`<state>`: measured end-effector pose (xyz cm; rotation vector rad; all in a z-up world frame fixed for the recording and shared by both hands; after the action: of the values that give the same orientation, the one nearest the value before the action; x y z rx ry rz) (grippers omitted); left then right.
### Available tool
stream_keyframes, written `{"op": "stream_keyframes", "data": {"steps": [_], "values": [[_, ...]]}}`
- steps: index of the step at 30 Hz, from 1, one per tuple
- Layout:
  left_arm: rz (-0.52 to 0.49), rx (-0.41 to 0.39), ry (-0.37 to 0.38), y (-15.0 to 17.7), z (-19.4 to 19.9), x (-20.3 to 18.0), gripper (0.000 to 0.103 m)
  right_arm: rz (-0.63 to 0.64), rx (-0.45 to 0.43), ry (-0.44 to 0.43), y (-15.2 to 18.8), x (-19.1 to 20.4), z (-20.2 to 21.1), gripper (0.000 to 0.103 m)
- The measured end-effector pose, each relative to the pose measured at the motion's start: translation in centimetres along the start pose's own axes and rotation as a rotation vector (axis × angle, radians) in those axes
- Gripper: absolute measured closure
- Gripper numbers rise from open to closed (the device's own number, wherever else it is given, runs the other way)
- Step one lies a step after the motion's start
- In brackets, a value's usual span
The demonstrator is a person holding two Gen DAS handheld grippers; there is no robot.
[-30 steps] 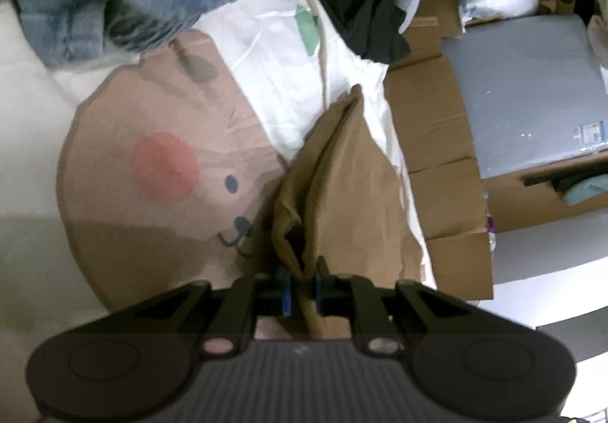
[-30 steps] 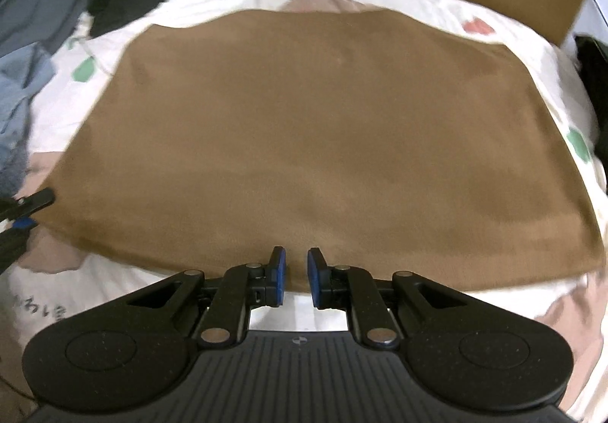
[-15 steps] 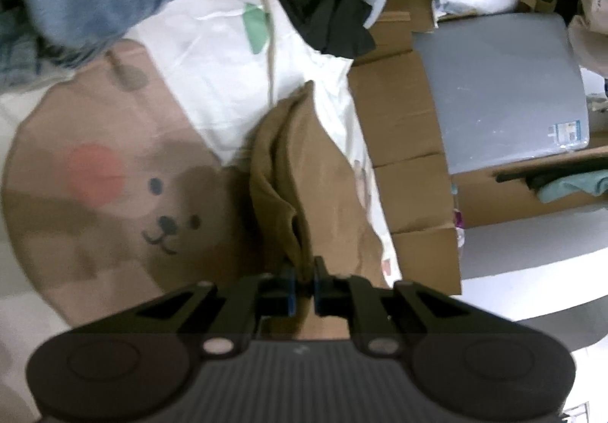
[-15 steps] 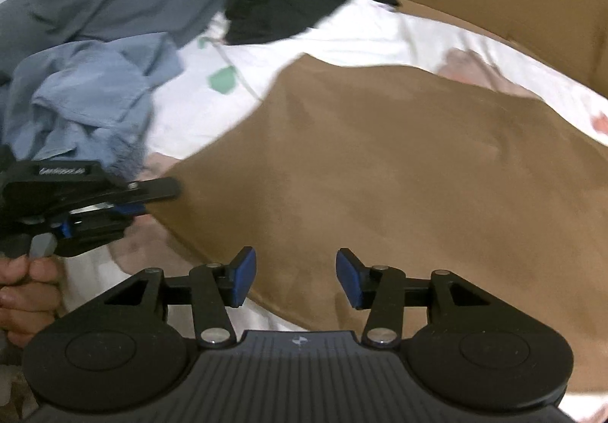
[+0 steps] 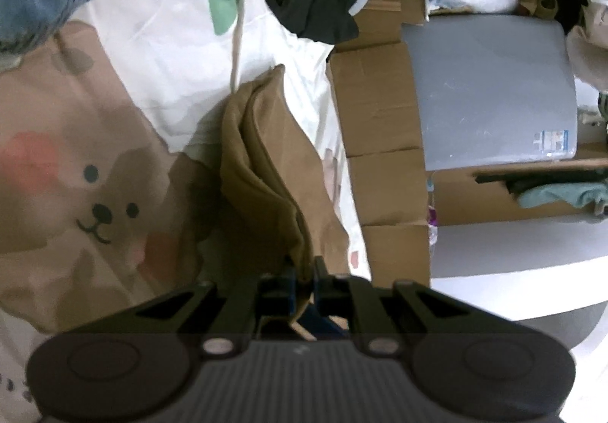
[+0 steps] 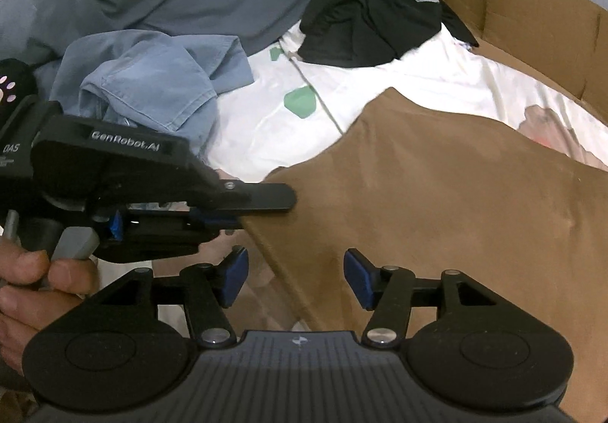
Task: Fold clothes
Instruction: 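Pinch the shirt edge beside the left gripper with the right gripper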
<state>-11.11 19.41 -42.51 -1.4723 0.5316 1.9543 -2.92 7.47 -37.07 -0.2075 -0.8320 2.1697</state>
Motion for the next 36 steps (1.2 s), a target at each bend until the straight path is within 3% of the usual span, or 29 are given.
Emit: {"op": "stream_keyframes", "data": {"steps": [13,16,20,24,28,31,34,36], "values": [[-0.002,0.015,0.011,-0.2,0.3,-0.9,0.094,0.08,-0.059,0.141,-0.9,1.8,-2.9,0.042],[-0.005,0.023,0.008,-0.1,0.3,-1.0,0.094,0.096,-0.071,0.178,-1.2,2.1,-3.3,0.046],[-0.005,0.022,0.011,-0.4,0.5,-1.2,0.094,0.131,-0.068,0.205,-1.3,2.8,-4.0,0.06],[-0.012,0.029,0.024,-0.5,1.0,-1.7,0.095,0.137,-0.058,0.233,-1.2,2.8,-4.6,0.095],[-0.07,-0.033,0.027,-1.7,3.3,-2.7,0.094,0.1,-0.046,0.225,-1.3,1.9,-4.7,0.098],[-0.104,-0.072,-0.016,-3.5,4.4,-2.8,0.084,0.07,-0.045,0.208,-1.5,1.3,-4.5,0.098],[-0.117,-0.098,-0.095,-5.2,4.3,-1.9,0.057,0.047,-0.047,0.196,-1.6,1.0,-4.4,0.098],[-0.106,-0.096,-0.143,-6.1,3.5,-1.1,0.047,0.041,-0.051,0.191,-1.6,1.0,-4.2,0.098]]}}
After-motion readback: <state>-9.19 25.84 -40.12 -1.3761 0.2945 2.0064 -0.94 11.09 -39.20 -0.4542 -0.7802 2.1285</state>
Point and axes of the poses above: each gripper's, at about its wrist camera, not at the fingertips, and z roughly against the way its jaws point, x to its left, y to its underside, the point moved 4 cm from there along -z, roughly the way its jaws point, and after that the axes turned 6 degrees about y, right-handed, at the moved point
